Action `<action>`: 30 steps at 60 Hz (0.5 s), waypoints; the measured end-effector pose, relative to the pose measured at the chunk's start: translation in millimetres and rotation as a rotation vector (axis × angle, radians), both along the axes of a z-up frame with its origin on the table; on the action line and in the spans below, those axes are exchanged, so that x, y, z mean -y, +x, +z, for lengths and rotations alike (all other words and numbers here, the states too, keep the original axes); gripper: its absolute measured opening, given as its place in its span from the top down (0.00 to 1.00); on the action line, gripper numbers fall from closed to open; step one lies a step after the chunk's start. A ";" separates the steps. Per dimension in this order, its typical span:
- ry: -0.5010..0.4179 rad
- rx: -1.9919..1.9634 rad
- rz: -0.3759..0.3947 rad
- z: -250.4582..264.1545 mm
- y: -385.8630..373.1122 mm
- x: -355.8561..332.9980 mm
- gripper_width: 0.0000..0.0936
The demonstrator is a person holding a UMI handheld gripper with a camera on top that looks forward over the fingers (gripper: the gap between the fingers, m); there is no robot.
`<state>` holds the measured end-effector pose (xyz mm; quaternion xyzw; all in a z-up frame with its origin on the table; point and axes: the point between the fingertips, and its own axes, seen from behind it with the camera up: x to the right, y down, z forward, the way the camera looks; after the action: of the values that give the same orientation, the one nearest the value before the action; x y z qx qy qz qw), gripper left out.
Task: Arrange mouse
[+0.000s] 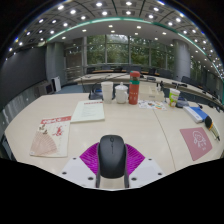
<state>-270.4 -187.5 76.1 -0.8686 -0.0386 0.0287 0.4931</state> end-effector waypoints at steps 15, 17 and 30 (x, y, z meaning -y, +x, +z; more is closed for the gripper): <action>0.247 -0.052 -0.077 168.7 130.3 -30.0 0.66; 0.262 -0.047 -0.095 177.8 159.0 -35.4 0.66; 0.186 -0.021 -0.181 128.9 346.7 -69.4 0.66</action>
<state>76.3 -118.1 205.1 -0.8187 0.0426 -0.0107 0.5725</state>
